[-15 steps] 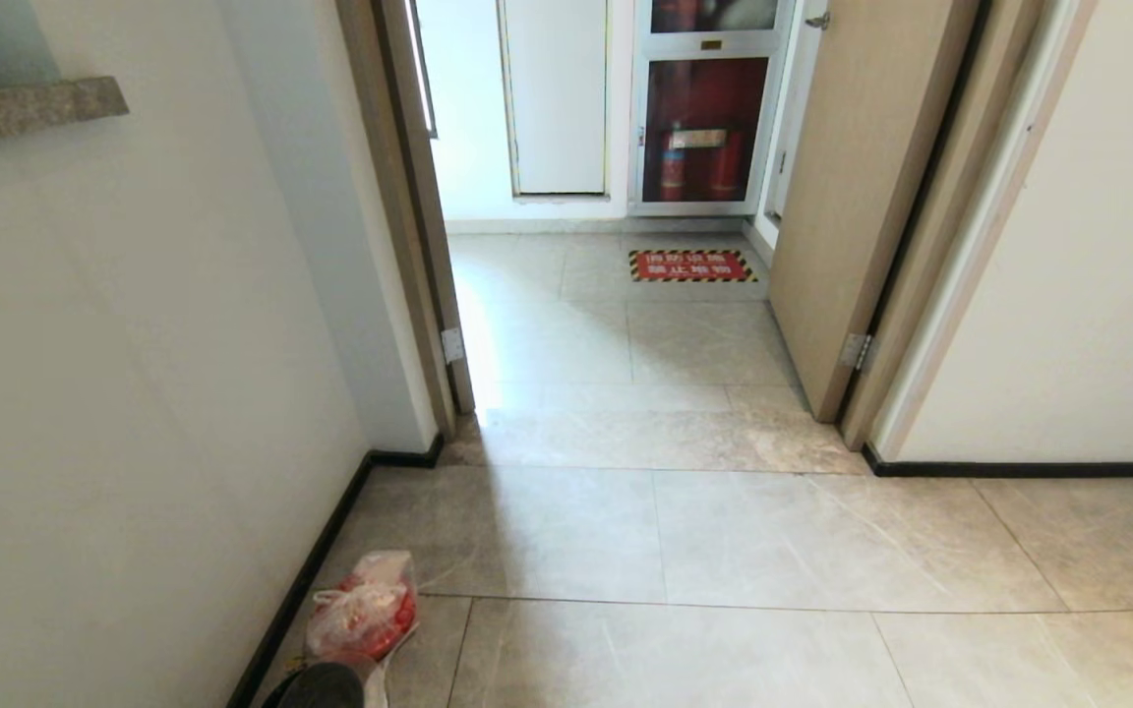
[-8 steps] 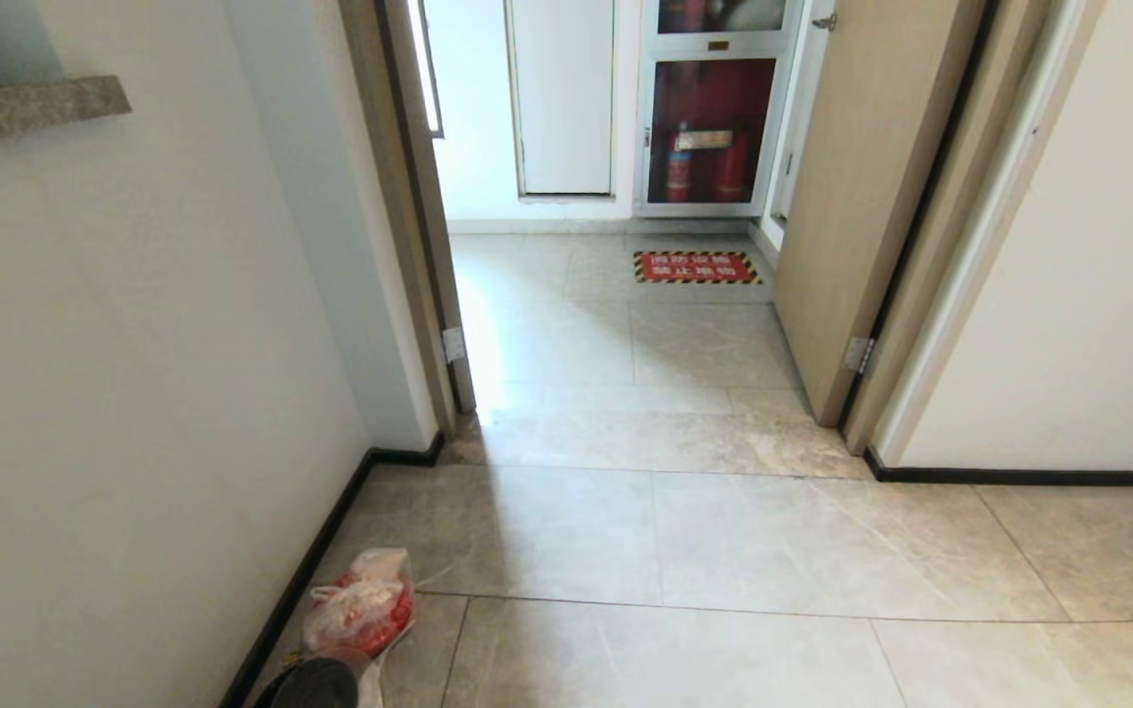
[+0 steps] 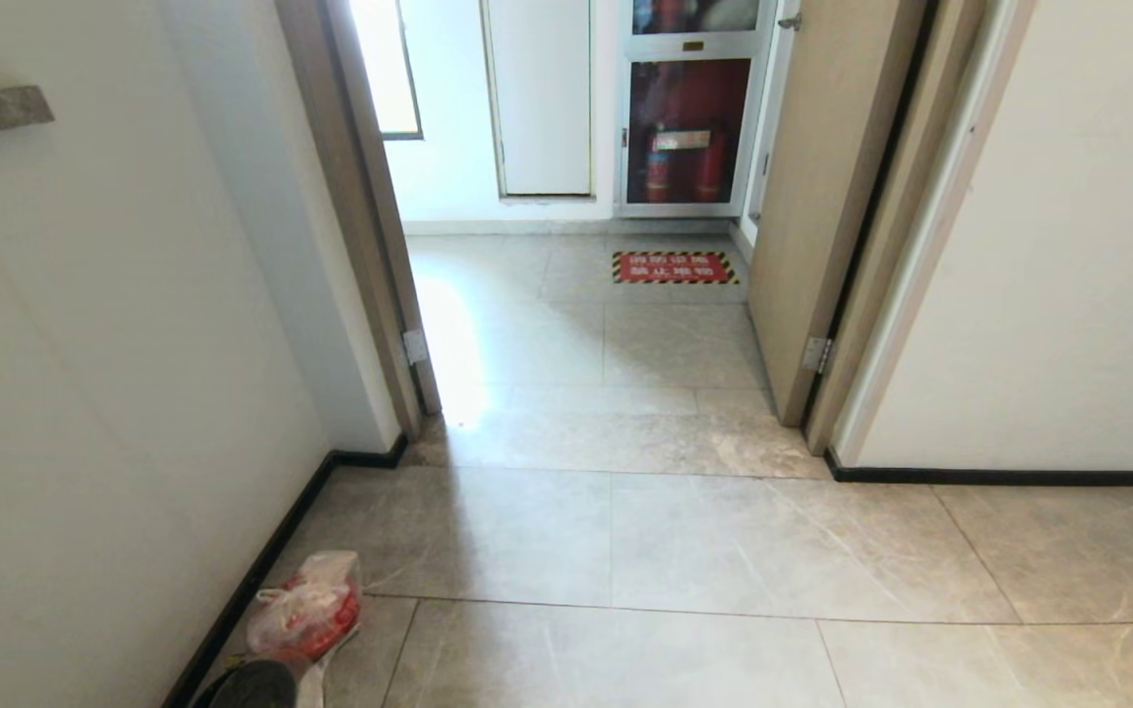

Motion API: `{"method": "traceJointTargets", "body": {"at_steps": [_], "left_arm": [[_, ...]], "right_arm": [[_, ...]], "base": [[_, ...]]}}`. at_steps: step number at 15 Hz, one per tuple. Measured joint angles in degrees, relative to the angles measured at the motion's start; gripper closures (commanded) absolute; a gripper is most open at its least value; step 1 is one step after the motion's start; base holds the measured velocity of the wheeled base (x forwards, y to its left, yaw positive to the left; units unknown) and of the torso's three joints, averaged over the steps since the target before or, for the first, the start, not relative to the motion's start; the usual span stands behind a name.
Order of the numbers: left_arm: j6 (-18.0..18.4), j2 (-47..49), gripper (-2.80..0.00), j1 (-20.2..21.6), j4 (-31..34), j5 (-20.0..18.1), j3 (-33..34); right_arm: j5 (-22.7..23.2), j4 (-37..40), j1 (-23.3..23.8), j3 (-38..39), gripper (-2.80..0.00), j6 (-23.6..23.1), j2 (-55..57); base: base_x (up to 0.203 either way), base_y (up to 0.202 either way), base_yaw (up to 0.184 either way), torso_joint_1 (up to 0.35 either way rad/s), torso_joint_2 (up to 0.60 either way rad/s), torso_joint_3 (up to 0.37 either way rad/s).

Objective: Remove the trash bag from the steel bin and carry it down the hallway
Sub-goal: Put the trash bag at the door

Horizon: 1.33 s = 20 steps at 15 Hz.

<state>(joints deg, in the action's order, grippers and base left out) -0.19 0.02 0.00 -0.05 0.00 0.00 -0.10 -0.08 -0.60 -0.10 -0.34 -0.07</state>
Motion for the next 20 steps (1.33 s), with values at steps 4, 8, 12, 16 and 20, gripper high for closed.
{"method": "traceJointTargets", "body": {"at_steps": [4,8,12,16,20], "left_arm": [[0.03,0.0,0.0,-0.07,0.0,0.0,0.0],[0.05,0.0,0.0,-0.02,0.05,0.0,0.0],[0.04,0.0,0.0,0.0,0.05,0.0,-0.05],[0.03,0.0,0.0,0.0,0.0,0.0,0.0],[0.05,0.0,0.0,0.0,0.02,0.0,0.0]], "right_arm": [[-0.01,-0.03,0.07,0.0,0.0,-0.26,0.0],[0.0,0.01,0.0,0.0,0.0,-0.21,0.0],[0.02,-0.02,0.02,0.0,0.0,-0.2,0.0],[0.02,-0.05,0.0,0.0,0.0,-0.17,0.0],[-0.06,-0.08,0.0,0.0,0.0,-0.08,0.0]], "base": [[-0.001,-0.015,0.021,0.0,0.0,0.002],[0.001,-0.012,0.158,0.002,0.0,0.002],[0.0,-0.009,0.171,0.003,0.0,0.003],[0.0,-0.009,0.173,0.003,0.0,-0.001],[0.001,-0.01,0.173,0.0,0.0,0.002]]}}
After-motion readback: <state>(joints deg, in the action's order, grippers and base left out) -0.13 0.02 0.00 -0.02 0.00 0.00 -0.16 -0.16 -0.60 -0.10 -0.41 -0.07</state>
